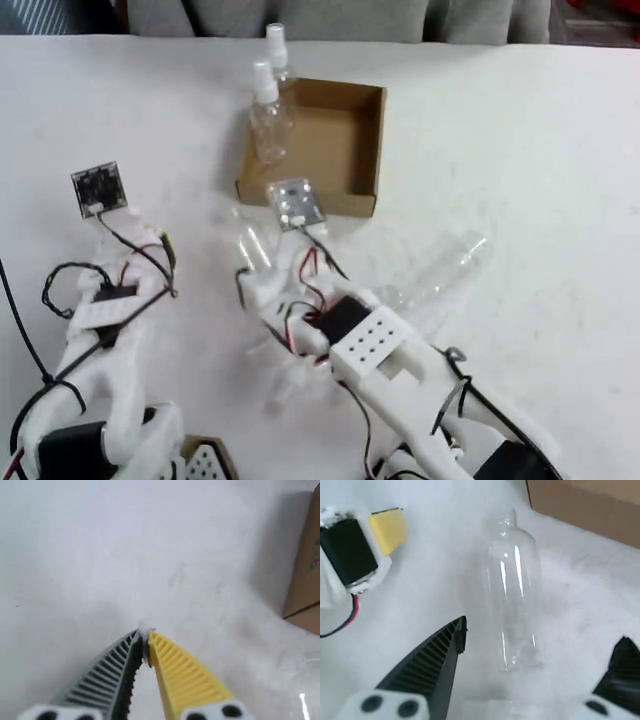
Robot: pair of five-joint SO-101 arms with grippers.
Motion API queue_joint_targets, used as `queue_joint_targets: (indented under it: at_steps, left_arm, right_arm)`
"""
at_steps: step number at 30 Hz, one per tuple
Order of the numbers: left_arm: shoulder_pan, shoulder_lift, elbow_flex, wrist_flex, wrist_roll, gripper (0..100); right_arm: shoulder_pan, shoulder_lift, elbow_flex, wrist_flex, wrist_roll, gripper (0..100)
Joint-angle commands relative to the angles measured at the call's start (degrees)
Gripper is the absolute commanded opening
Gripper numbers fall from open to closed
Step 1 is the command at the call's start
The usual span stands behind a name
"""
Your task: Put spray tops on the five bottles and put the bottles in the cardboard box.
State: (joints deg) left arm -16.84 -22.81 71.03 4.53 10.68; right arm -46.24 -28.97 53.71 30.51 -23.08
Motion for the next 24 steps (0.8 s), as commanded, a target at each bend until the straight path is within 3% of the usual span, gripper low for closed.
queue_joint_targets:
  at_steps: [1,5,8,11,14,20,24]
  left_arm:
    - [1.71,-2.42,-1.41,-1.85,0.7,2]
    - [2.95,-2.42,-1.49,-1.85,0.7,2]
    - [3.56,-2.42,-1.58,-1.67,0.97,2]
    - [3.47,-3.38,-1.76,-1.67,7.56,2]
    - [4.0,-7.78,-0.79,-0.09,15.12,2]
    - [4.88,-22.11,-1.05,16.35,16.18,2]
    - [8.92,-31.08,-5.8,33.93,16.53,2]
  right_arm:
    - [1.45,-4.35,-4.04,5.93,1.14,39.7]
    - [8.22,-11.56,-4.92,12.79,1.23,38.4]
    - [16.57,-16.4,-4.66,15.08,1.23,26.6]
    - [21.58,-17.89,-4.22,15.16,5.63,14.6]
    - [21.76,-17.8,-4.04,15.08,11.34,13.4]
    - [22.11,-17.8,-2.64,13.41,11.52,13.4]
    - [22.02,-17.8,-0.18,9.19,12.04,13.4]
